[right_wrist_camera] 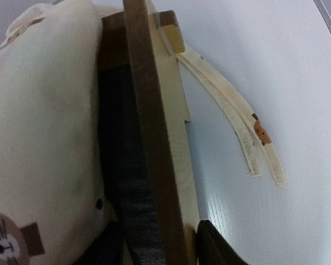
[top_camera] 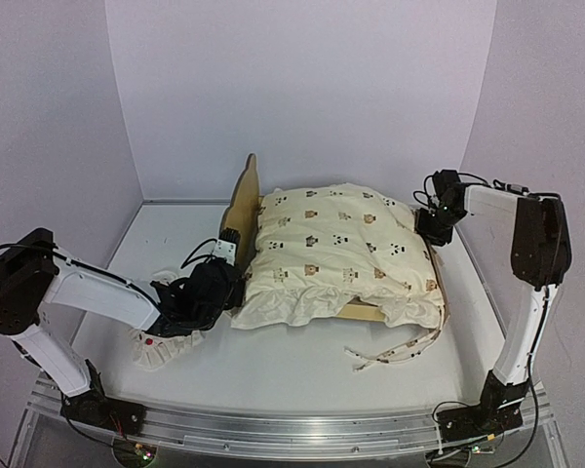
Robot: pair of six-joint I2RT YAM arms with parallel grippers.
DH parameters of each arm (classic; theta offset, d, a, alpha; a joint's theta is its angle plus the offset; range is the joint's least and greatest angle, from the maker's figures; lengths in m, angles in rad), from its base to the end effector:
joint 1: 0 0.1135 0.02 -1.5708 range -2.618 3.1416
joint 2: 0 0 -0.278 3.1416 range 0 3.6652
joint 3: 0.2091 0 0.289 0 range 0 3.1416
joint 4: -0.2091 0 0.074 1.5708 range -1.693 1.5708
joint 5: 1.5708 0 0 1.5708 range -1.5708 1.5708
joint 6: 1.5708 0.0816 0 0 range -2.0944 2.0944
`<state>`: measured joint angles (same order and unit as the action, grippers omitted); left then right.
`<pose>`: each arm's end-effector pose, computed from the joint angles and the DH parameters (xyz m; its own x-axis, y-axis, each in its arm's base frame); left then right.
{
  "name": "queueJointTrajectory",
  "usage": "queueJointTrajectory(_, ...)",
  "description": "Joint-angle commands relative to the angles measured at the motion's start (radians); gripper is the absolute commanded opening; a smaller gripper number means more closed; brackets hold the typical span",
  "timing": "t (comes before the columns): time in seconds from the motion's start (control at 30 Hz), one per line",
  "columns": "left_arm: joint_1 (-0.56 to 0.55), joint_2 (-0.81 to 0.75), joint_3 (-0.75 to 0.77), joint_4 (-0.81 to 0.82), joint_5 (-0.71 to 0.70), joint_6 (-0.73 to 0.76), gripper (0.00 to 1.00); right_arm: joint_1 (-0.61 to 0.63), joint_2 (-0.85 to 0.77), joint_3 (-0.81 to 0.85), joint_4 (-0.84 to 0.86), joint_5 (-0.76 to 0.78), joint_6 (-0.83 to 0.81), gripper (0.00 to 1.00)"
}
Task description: Set up the pet bed
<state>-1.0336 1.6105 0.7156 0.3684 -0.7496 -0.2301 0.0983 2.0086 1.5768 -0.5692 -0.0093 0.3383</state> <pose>0.2373 -0.2897 0.1411 -0.3250 0.2195 -0.9199 0.2602 0.9559 0.1362 0.5012 0.0502 0.1704 -0.8247 0.2522 -0.5063 0.1808 0.9657 0.1864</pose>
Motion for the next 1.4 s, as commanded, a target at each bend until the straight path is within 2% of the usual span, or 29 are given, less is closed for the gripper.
queueJointTrajectory(0.0,-0.079,0.074,-0.048,-0.316,0.499,-0.194,0.33,0.078,-0.077,0.026,-0.121,-0.103,-0.015,0.58)
queueJointTrajectory(0.1,-0.079,0.041,-0.054,-0.337,0.499,-0.203,0.44,0.077,-0.11,0.041,-0.153,-0.052,-0.033,0.73)
queueJointTrajectory(0.2,-0.079,-0.003,-0.053,-0.358,0.506,-0.21,0.51,0.077,-0.139,0.061,-0.176,-0.029,-0.048,0.85)
queueJointTrajectory(0.33,-0.079,-0.062,-0.038,-0.435,0.52,-0.212,0.57,0.078,-0.18,0.092,-0.231,0.041,-0.089,0.97)
queueJointTrajectory(0.53,-0.079,-0.187,-0.025,-0.529,0.536,-0.231,0.65,0.078,-0.272,0.107,-0.298,0.192,-0.15,0.98)
queueJointTrajectory(0.63,-0.079,-0.269,-0.027,-0.566,0.539,-0.239,0.71,0.078,-0.329,0.094,-0.309,0.207,-0.159,0.98)
queueJointTrajectory(0.77,-0.079,-0.367,-0.028,-0.603,0.56,-0.24,0.88,0.078,-0.408,0.069,-0.311,0.081,-0.168,0.98)
queueJointTrajectory(0.83,-0.079,-0.405,-0.023,-0.629,0.561,-0.244,0.96,0.078,-0.45,0.062,-0.309,-0.097,-0.149,0.98)
queueJointTrajectory(0.9,-0.079,-0.444,-0.014,-0.663,0.555,-0.253,1.0,0.089,-0.482,0.053,-0.288,-0.262,-0.1,0.98)
queueJointTrajectory(0.97,-0.079,-0.468,0.002,-0.712,0.532,-0.264,0.99,0.155,-0.502,0.039,-0.247,-0.331,-0.03,0.98)
queueJointTrajectory(1.1,-0.078,-0.471,0.058,-0.821,0.461,-0.281,1.0,0.41,-0.477,0.025,-0.215,-0.261,-0.006,0.95)
queueJointTrajectory(1.23,-0.078,-0.47,0.116,-0.942,0.379,-0.328,0.98,0.611,-0.421,0.017,-0.171,-0.153,0.044,0.9)
queueJointTrajectory(1.37,-0.079,-0.489,0.123,-0.992,0.281,-0.375,0.97,0.832,-0.297,0.062,-0.15,-0.039,0.007,0.89)
